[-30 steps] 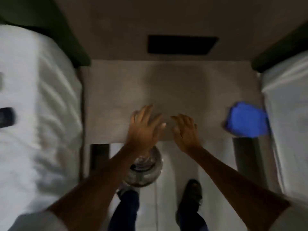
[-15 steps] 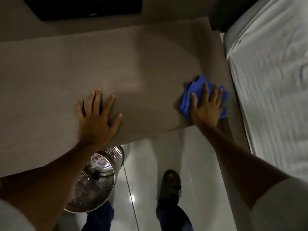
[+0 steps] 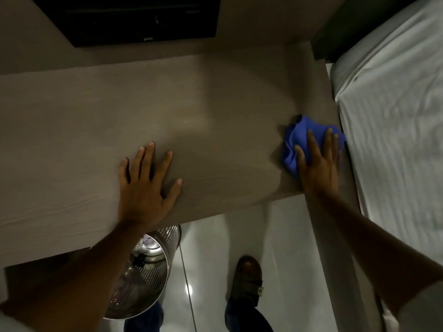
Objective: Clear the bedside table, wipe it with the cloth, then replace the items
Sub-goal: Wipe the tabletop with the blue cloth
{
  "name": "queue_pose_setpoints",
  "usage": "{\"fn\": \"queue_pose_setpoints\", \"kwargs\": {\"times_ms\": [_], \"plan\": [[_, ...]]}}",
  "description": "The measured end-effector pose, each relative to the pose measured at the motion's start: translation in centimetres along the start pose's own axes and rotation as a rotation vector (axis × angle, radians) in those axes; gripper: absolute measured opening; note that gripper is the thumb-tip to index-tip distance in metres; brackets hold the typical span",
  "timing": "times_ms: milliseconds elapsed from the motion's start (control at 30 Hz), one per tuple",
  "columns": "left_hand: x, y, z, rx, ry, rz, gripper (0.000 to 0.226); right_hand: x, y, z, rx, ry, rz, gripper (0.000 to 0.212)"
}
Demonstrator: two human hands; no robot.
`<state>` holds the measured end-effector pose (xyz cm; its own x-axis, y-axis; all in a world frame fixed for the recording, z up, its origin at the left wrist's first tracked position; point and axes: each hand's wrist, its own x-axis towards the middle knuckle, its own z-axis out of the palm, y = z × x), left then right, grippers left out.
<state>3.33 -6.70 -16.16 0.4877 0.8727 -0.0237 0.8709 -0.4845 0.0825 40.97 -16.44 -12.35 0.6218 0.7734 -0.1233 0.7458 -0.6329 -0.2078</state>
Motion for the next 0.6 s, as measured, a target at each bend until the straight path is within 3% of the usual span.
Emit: {"fn": "queue_pose_setpoints", "kwargs": {"times_ms": [67, 167, 300, 433, 500, 600], "plan": [[-0.1, 0.2, -0.2, 0.0, -0.009, -0.007, 0.07, 2.3, -2.1, 0.3, 0.023, -0.001, 0.128, 0.063], [0.0, 0.3, -0.5, -0.016, -0.01, -0.017, 0.07, 3.9, -7.4, 1.7, 0.046, -0.041, 0.101, 0.074], [0.0, 0.4, -0.7, -0.035, 0.03, -0.011, 0.067, 2.3, -15.6, 4.3, 0.051, -0.088, -0.233, 0.079], [-0.1, 0.5, -0.8, -0.029, 0.059, -0.01, 0.066, -0.9, -16.7, 5.3, -0.012, -0.12, -0.654, 0.061], [0.0, 0.6, -0.9, -0.031, 0.043, -0.015, 0.066, 0.9, -13.2, 4.2, -0.101, -0.058, -0.644, 0.059], [0.0, 0.3, -0.9, -0.022, 0.013, -0.009, 0.069, 6.2, -7.9, 1.6, -0.214, -0.017, -0.387, 0.058]]}}
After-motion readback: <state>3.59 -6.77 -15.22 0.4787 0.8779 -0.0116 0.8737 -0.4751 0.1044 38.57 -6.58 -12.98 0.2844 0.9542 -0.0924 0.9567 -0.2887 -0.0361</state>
